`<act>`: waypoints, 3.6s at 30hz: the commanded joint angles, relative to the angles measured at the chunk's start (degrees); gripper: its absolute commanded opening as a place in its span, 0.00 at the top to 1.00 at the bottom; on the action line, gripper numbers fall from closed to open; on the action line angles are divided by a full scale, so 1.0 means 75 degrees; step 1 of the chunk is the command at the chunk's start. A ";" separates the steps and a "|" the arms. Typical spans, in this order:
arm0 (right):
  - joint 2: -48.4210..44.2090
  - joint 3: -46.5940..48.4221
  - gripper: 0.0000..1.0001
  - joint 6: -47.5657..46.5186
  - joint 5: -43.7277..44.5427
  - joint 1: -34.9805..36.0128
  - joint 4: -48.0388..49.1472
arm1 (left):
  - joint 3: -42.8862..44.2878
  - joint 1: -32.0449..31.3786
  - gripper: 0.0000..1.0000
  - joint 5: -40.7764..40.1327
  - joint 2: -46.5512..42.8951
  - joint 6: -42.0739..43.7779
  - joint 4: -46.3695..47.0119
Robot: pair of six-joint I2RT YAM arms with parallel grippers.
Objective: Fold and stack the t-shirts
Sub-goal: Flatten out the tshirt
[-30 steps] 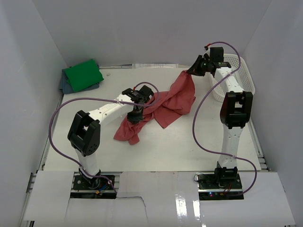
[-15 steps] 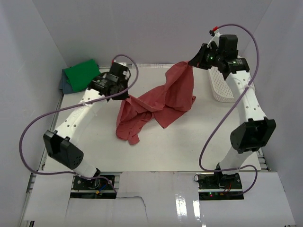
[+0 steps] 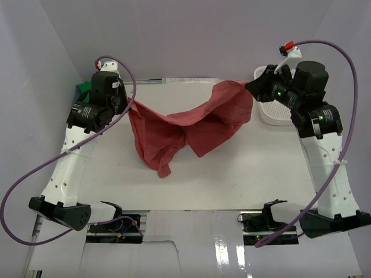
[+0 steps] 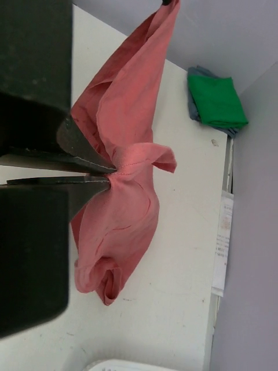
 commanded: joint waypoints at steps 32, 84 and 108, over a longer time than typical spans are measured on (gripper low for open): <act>-0.3989 0.2661 0.92 -0.1189 -0.0229 -0.0033 0.3467 | 0.1211 0.0082 1.00 0.0435 -0.3611 0.0827 0.2433; -0.5643 0.3116 0.92 -0.0345 0.0179 -0.0841 0.4934 | 0.0600 0.0082 1.00 -0.0537 -0.6262 0.0768 0.3172; -0.4156 -0.5447 0.92 0.1155 -0.0907 -0.0865 0.5927 | -0.5083 0.0070 1.00 -0.0725 -0.3699 0.0909 0.5023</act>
